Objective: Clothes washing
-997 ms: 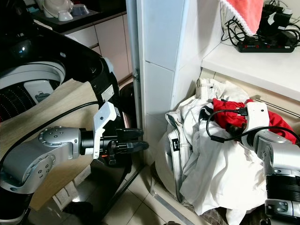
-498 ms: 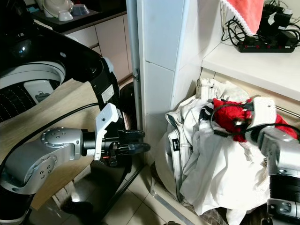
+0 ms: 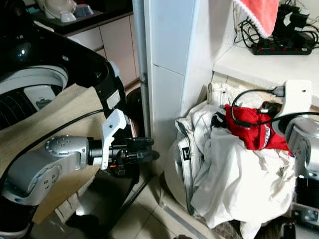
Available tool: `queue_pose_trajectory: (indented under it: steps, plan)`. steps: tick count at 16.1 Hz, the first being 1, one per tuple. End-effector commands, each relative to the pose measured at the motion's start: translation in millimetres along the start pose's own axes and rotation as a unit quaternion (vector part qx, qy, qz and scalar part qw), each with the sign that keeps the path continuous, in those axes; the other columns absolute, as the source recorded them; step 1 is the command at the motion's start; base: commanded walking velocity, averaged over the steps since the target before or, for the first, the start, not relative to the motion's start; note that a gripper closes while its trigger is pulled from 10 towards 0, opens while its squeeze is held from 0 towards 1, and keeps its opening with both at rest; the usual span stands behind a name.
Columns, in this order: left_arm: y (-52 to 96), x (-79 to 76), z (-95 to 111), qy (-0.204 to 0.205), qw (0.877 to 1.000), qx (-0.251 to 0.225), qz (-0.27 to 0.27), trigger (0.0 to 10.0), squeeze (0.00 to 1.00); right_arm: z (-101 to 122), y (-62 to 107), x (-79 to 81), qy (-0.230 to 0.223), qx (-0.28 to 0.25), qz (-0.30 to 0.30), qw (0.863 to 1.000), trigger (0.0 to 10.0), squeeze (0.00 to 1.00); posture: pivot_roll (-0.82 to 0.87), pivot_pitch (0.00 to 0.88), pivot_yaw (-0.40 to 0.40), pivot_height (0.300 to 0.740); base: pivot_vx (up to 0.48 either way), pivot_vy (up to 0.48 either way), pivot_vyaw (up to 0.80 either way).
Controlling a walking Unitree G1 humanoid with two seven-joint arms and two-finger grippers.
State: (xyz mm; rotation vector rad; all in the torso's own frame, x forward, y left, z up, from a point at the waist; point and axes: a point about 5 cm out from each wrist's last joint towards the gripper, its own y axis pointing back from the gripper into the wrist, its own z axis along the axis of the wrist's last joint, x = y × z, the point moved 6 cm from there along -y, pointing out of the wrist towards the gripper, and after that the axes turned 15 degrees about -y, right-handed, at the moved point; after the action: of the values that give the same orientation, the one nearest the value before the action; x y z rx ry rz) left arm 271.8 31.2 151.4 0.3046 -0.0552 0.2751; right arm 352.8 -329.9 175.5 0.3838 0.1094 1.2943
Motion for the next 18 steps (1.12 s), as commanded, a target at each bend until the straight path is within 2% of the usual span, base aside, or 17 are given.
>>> queue_pose_trajectory:
  steps: [1, 5, 6, 8, 10, 13, 14, 16, 18]
  plan:
    - [1.1, 1.6, 4, -0.009, 1.0, -0.001, 0.001, 10.0, 0.0, -4, 4.0, -11.3, -0.02, -0.001, -0.032, 0.999, 10.0, 1.0, -0.09, 0.0, 0.042, 0.74, 0.0, 0.0, 0.0]
    - [1.1, -0.6, 4, -0.008, 1.0, -0.003, -0.007, 10.0, 0.0, -18, 12.3, -18.3, -0.056, -0.02, -0.069, 0.996, 10.0, 1.0, -0.1, 0.0, 0.045, 0.74, 0.0, 0.0, 0.0]
    - [1.4, -1.7, 4, -0.006, 1.0, -0.006, -0.011, 10.0, 0.0, -24, 17.1, -26.0, -0.084, -0.036, -0.101, 0.991, 10.0, 1.0, -0.1, 0.0, 0.048, 0.74, 0.0, 0.0, 0.0]
    - [0.9, -0.3, 7, -0.008, 1.0, -0.016, -0.007, 10.0, 0.0, -28, 19.8, -34.1, -0.111, -0.055, -0.124, 0.985, 10.0, 1.0, -0.1, 0.0, 0.052, 0.74, 0.0, 0.0, 0.0]
    - [-1.1, 4.8, 15, -0.008, 0.999, -0.043, 0.01, 10.0, 0.0, -32, 19.7, -43.8, -0.123, -0.062, -0.14, 0.981, 10.0, 1.0, -0.11, 0.0, 0.054, 0.74, 0.0, 0.0, 0.0]
    - [-2.3, 1.2, 15, -0.007, 0.999, -0.046, 0.002, 10.0, 0.0, -37, 17.9, -58.6, -0.172, -0.078, -0.171, 0.967, 10.0, 1.0, -0.11, 0.0, 0.048, 0.74, 0.0, 0.0, 0.0]
    - [-2.6, 0.1, 16, -0.007, 0.999, -0.05, 0.0, 10.0, 0.0, -45, 12.6, -61.8, -0.196, -0.067, -0.176, 0.962, 10.0, 1.0, -0.11, 0.0, 0.048, 0.74, 0.0, 0.0, 0.0]
    - [-2.2, 0.6, 17, -0.008, 0.999, -0.053, 0.002, 10.0, 0.0, -48, 7.6, -58.9, -0.22, -0.062, -0.165, 0.959, 10.0, 1.0, -0.1, 0.0, 0.043, 0.74, 0.0, 0.0, 0.0]
    - [-0.6, 0.2, 16, -0.007, 0.999, -0.052, 0.003, 10.0, 0.0, -50, 0.6, -49.4, -0.238, -0.059, -0.138, 0.96, 10.0, 1.0, -0.1, 0.0, 0.04, 0.74, 0.0, 0.0, 0.0]
